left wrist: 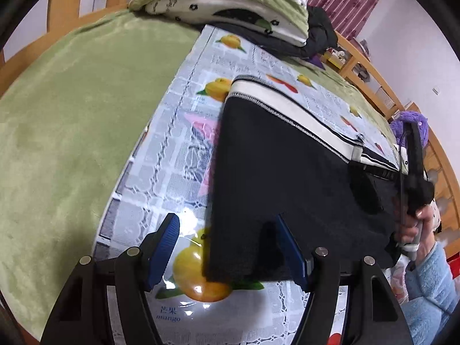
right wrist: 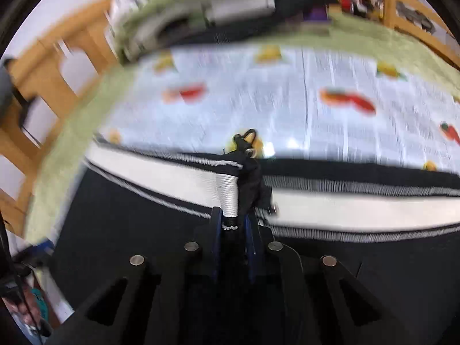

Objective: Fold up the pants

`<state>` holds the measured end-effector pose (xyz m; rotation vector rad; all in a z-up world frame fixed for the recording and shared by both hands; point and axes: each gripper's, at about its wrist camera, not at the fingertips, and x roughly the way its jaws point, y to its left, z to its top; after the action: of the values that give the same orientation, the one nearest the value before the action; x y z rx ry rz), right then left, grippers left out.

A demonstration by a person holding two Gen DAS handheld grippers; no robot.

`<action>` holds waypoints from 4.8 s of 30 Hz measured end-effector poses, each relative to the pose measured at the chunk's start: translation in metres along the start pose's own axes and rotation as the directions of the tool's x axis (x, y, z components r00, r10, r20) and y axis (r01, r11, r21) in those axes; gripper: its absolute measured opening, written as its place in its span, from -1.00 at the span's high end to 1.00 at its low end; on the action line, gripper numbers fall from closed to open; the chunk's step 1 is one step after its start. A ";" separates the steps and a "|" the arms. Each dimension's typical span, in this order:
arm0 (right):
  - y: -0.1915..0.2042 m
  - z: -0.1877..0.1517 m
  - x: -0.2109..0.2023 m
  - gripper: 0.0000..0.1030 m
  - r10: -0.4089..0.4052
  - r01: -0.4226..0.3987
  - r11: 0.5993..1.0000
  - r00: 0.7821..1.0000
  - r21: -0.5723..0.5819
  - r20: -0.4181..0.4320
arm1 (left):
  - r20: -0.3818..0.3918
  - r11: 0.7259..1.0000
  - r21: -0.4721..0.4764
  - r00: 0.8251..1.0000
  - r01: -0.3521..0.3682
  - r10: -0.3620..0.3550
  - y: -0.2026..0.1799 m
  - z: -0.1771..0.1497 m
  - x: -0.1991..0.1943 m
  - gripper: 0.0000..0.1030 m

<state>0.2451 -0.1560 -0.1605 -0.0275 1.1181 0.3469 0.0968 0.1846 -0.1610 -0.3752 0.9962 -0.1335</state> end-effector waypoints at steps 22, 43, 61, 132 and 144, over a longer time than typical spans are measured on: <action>-0.012 -0.077 -0.134 0.34 0.039 -0.035 0.997 0.998 0.074 -0.058 | 0.054 0.988 -0.124 0.995 0.090 -0.084 -0.003 -0.028 0.006 -0.27; -0.209 -0.182 -0.194 0.29 -0.150 0.071 0.736 0.987 0.673 0.060 | 0.170 0.984 0.153 0.983 -0.088 0.062 -0.202 0.049 -0.060 0.64; -0.217 -0.173 -0.204 0.27 -0.037 -0.100 0.801 0.976 0.591 0.215 | -0.169 0.894 0.378 0.967 0.243 -0.192 -0.339 -0.030 0.020 0.23; -0.239 -0.165 -0.135 0.43 -0.229 0.219 0.956 0.973 0.198 0.029 | 0.103 0.938 0.343 0.995 -0.036 0.001 -0.292 0.000 -0.032 -0.18; -0.233 -0.183 -0.258 0.37 -0.303 0.211 0.914 0.923 0.347 0.237 | 0.136 0.920 0.391 0.989 -0.006 -0.051 -0.293 0.000 -0.111 -0.18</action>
<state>0.0517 -0.4792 -0.0485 0.1528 0.8557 -0.0714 0.0544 -0.0568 0.0349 -0.0278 0.7985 -0.3173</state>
